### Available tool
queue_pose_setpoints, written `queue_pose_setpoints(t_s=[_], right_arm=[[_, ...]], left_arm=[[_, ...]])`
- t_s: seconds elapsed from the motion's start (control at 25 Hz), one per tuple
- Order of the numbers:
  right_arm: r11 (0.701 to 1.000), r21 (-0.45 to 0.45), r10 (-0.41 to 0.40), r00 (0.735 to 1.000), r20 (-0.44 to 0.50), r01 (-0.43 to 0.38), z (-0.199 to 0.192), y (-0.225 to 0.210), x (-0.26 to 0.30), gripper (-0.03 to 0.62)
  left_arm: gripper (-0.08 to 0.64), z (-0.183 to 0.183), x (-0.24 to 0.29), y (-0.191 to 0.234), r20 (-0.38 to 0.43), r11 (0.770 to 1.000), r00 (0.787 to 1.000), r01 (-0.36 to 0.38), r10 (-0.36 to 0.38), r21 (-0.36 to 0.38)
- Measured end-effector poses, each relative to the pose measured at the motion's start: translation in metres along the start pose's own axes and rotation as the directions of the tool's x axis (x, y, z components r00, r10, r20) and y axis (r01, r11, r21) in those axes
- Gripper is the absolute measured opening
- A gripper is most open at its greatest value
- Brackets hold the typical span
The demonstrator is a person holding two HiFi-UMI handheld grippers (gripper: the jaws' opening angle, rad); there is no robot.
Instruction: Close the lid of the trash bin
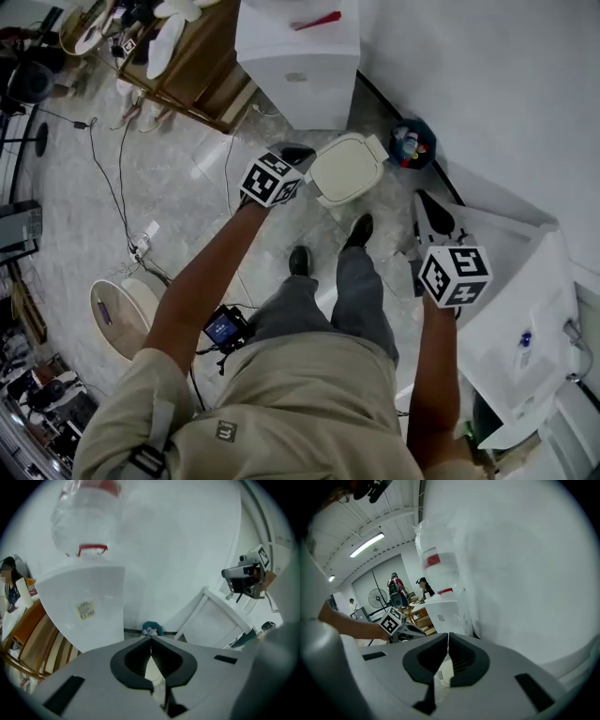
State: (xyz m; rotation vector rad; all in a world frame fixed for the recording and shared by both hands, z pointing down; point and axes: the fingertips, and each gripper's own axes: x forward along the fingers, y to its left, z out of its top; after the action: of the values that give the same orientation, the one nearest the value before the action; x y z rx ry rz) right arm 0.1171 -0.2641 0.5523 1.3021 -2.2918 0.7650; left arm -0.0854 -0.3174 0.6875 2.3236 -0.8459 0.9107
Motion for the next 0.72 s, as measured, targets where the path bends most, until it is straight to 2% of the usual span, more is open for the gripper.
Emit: queue_pose_setpoints(t_s=[0.16, 0.28, 0.48, 0.72], right_arm=[[0.999, -0.037, 0.017, 0.998, 0.061, -0.015, 0.036, 0.036, -0.038, 0.025], [0.996, -0.082, 0.030, 0.992, 0.122, -0.020, 0.070, 0.061, -0.065, 0.025], [0.988, -0.155, 0.028, 0.978, 0.208, 0.005, 0.119, 0.090, -0.109, 0.025], [0.978, -0.209, 0.046, 0.951, 0.307, 0.020, 0.157, 0.123, -0.146, 0.024]], left_arm=[[0.015, 0.056, -0.078, -0.024, 0.143, 0.999, 0.990, 0.008, -0.014, 0.044], [0.015, 0.097, -0.141, -0.039, 0.256, 0.996, 0.966, 0.001, -0.025, 0.090], [0.015, 0.150, -0.242, -0.062, 0.428, 0.989, 0.903, -0.022, -0.044, 0.148], [0.015, 0.194, -0.327, -0.094, 0.574, 0.974, 0.813, -0.036, -0.101, 0.223]])
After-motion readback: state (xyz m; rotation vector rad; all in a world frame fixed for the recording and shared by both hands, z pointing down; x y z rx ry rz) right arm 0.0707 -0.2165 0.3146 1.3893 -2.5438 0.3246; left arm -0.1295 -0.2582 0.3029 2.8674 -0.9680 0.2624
